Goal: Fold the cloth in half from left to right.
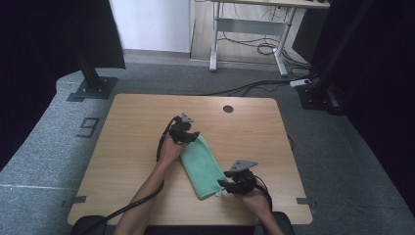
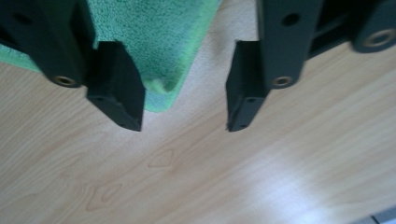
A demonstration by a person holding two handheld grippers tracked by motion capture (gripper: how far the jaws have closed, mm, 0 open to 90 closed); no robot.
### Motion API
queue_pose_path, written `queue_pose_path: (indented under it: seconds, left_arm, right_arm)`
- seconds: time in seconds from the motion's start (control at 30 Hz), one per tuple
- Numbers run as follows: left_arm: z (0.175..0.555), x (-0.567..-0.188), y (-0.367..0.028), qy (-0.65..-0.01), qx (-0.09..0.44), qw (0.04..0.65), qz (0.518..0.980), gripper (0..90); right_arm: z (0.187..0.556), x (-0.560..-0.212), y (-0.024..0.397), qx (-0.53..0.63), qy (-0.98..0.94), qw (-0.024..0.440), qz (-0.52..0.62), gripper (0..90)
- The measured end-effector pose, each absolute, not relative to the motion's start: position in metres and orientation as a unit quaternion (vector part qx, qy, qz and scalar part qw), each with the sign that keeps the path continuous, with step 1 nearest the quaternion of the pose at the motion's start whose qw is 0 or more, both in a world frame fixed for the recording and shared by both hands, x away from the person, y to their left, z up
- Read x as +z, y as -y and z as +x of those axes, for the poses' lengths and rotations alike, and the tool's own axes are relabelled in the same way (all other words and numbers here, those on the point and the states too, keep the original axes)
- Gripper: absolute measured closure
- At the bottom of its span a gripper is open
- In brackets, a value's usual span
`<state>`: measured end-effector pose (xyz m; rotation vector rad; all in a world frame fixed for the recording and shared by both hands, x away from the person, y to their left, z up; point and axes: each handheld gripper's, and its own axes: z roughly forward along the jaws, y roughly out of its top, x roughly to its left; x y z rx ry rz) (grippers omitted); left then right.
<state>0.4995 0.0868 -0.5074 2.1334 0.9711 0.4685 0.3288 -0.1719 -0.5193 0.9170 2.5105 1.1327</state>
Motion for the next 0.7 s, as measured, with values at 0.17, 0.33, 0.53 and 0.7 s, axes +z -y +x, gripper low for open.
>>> queue_pose_path:
  seconds: [0.17, 0.33, 0.53, 0.7]
  left_arm:
    - [0.496, -0.497, -0.092, -0.38, 0.194, 0.369, 0.825, 30.7]
    - [0.481, -0.491, -0.1, -0.372, 0.186, 0.376, 0.828, 23.3]
    - [0.452, -0.501, -0.109, -0.37, 0.169, 0.38, 0.831, 18.0]
    - [0.433, -0.508, -0.118, -0.37, 0.159, 0.379, 0.833, 16.2]
  right_arm:
    - [0.334, -0.514, 0.181, 0.396, -0.846, 0.134, 0.33, 46.1]
    - [0.339, -0.513, 0.185, 0.39, -0.847, 0.143, 0.333, 42.3]
    - [0.345, -0.517, 0.186, 0.374, -0.854, 0.145, 0.332, 37.6]
    - [0.348, -0.522, 0.186, 0.365, -0.858, 0.143, 0.332, 35.4]
